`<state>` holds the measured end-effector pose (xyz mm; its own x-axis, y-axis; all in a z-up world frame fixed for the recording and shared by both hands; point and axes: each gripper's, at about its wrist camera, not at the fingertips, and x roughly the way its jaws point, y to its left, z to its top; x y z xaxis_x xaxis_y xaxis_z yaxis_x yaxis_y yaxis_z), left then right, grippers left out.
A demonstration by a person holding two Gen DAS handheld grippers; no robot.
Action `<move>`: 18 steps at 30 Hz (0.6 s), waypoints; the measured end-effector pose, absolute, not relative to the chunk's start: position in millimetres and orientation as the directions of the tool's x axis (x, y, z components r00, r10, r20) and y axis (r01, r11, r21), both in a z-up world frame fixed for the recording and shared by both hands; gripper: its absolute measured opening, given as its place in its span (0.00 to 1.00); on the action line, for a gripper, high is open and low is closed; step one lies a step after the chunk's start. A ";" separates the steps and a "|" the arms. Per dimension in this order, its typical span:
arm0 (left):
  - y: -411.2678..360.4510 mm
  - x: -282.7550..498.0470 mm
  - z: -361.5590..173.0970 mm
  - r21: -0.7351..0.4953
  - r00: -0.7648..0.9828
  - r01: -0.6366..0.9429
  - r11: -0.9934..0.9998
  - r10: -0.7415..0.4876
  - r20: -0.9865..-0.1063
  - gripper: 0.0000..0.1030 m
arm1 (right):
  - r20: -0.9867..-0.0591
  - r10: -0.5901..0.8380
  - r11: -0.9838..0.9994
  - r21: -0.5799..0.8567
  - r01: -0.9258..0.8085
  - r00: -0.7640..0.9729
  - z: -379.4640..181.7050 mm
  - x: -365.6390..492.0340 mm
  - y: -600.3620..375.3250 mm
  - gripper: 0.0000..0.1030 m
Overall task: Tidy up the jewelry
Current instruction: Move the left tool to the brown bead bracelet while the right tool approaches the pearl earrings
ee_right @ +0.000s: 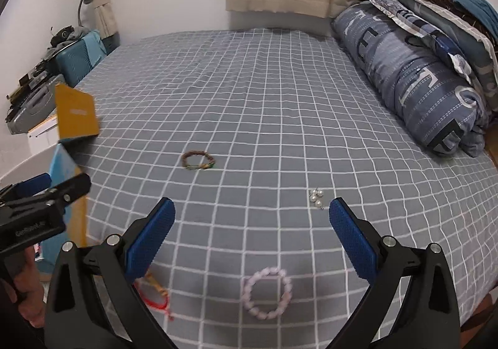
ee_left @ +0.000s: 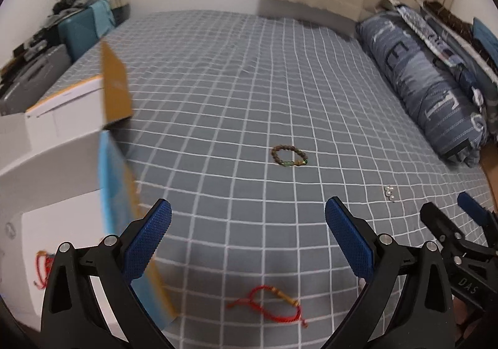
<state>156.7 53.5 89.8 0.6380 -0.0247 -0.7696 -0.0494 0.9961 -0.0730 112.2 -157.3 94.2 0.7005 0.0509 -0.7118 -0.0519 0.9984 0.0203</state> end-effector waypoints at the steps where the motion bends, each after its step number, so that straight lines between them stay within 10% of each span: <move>1: 49.4 164.0 85.6 -0.068 0.633 -0.046 0.997 -0.024 -0.774 0.94 | -0.714 0.049 0.999 0.018 -0.051 0.699 90.1 116.2 -159.3 0.93; 18: 5.2 277.5 25.9 0.034 0.604 -0.038 0.999 0.050 -0.796 0.94 | -0.787 0.012 0.999 0.033 0.023 0.617 13.6 196.9 -219.9 0.93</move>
